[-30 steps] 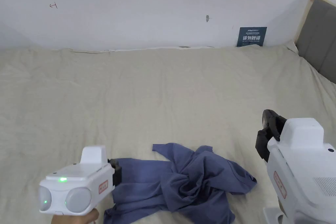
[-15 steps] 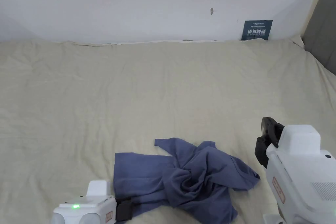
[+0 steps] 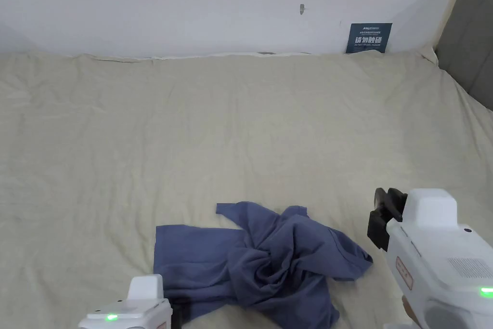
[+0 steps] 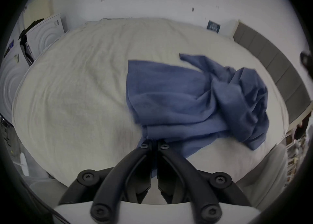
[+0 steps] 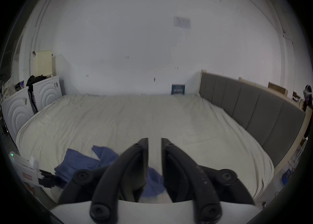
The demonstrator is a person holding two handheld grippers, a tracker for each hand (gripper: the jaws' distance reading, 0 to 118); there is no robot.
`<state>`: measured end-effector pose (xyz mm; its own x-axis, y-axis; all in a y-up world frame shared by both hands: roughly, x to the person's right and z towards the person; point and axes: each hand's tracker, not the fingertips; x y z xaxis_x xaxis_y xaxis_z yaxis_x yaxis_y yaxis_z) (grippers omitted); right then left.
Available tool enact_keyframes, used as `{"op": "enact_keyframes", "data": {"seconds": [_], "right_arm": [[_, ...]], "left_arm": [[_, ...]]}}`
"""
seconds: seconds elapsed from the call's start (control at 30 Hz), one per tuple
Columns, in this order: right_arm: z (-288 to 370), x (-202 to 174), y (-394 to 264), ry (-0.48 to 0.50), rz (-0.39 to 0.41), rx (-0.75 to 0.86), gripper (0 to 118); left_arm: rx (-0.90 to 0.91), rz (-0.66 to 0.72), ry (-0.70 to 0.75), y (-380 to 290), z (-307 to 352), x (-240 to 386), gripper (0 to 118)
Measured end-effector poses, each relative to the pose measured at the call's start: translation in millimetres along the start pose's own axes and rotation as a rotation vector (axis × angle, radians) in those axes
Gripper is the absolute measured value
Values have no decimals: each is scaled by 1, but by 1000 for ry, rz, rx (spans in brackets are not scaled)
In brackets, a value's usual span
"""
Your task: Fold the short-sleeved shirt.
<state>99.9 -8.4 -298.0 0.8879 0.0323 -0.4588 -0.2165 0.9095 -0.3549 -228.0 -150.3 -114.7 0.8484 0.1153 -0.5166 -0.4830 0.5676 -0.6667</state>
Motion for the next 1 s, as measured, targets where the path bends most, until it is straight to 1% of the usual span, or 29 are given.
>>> {"op": "enact_keyframes", "data": {"seconds": [0.07, 0.1, 0.17, 0.2, 0.23, 0.4, 0.43, 0.47, 0.53, 0.57, 0.6, 0.63, 0.67, 0.7, 0.73, 0.8, 0.83, 0.9, 0.97, 1.0], "right_arm": [[-21, 4, -6, 4, -19, -94, 54], [-34, 7, -11, 3, -39, -138, 74], [-60, 12, -22, 8, -71, -230, 97], [-73, 15, -29, 10, -89, -265, 105], [-86, 17, -36, 15, -103, -304, 106], [-139, 19, -71, -25, -97, -507, 106], [-148, 19, -78, -35, -86, -555, 105], [-148, 13, -82, -38, -81, -593, 99], [-155, 8, -93, -30, -73, -649, 66], [-156, 6, -96, -19, -74, -647, 50], [-149, 1, -97, 1, -77, -646, 41], [-143, -3, -95, -3, -78, -623, 38], [-138, -5, -92, -10, -72, -606, 26], [-136, -5, -88, 8, -79, -608, 11], [-128, -4, -81, 29, -109, -608, 11], [-115, -3, -68, 22, -126, -595, 10], [-107, -3, -58, 28, -124, -534, 10], [-93, 3, -35, 20, -78, -469, 10], [-76, 8, -7, 33, -71, -376, 10], [-61, 2, 14, 40, -69, -328, 10]], "left_arm": [[42, 22, -37, 6, 12, -6, 6], [62, 31, -50, 9, 17, -8, 6], [85, 45, -80, 14, 31, -6, 6], [96, 53, -101, 18, 35, -7, 6], [101, 58, -114, 21, 38, -8, 6], [115, 39, -126, 27, 41, 0, 6], [119, 34, -131, 27, 40, 1, 6], [128, 22, -134, 27, 41, 2, 6], [143, -14, -138, 26, 40, 3, 6], [142, -25, -136, 26, 40, 4, 6], [139, -31, -135, 27, 40, 5, 6], [139, -37, -137, 27, 41, 5, 6], [140, -39, -138, 27, 39, 5, 6], [142, -38, -138, 27, 40, 5, 6], [145, -31, -142, 28, 41, 4, 6], [157, 6, -165, 32, 43, 1, 6], [174, 33, -183, 35, 46, -1, 6], [194, 67, -201, 44, 51, -5, 6], [216, 86, -209, 59, 57, -9, 6], [235, 93, -209, 69, 61, -11, 6]]}}
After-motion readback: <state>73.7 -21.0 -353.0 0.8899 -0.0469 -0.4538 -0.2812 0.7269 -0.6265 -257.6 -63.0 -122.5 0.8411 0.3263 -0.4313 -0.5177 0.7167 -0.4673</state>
